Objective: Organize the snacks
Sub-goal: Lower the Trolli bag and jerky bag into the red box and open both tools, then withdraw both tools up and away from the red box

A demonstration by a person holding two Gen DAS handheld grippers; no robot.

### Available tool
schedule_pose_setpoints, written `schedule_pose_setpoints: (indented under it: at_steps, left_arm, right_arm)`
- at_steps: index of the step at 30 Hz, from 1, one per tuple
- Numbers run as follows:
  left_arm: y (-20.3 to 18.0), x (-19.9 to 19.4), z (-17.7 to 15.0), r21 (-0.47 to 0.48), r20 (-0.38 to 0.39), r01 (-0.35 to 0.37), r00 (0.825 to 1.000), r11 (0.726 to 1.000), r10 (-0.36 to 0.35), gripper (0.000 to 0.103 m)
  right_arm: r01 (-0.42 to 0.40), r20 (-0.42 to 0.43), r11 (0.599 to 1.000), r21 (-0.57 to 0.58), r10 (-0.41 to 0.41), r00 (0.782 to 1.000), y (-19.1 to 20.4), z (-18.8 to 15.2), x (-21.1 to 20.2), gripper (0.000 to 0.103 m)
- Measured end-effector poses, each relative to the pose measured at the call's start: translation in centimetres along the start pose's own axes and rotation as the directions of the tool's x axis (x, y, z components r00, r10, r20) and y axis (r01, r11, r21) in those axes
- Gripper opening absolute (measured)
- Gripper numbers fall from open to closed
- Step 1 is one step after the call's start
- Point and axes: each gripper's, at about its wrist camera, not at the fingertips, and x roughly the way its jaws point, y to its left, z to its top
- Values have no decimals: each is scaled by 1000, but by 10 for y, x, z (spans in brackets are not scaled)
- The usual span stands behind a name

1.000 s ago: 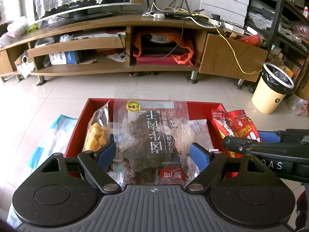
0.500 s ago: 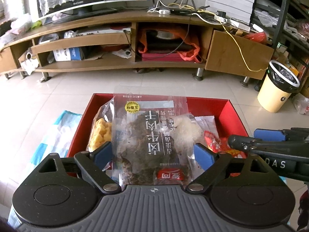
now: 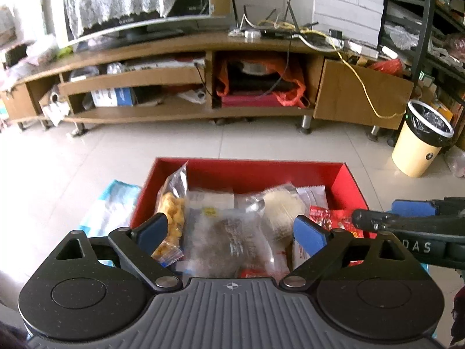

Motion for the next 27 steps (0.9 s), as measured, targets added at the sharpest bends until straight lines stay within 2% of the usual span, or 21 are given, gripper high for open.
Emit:
schedule_pose_setpoints:
  at_steps: [10,16,27]
  left_arm:
    - [5,-15,-6,-17,5,6,1000,1000,-6,98]
    - [9,-28,-16,-35,-4,7,1000,999,-7,100]
    - [11,-52,-37,-29,-6,1,1000,1000,-1,103]
  right_arm:
    - [1,12,1000,-29,-1,1000,11,-6,-20,61]
    - [-11,20,1000,14,10,1000,11,-14,-34,62]
    - [-19,23,1000,15,19,1000,17,-35,-59,65]
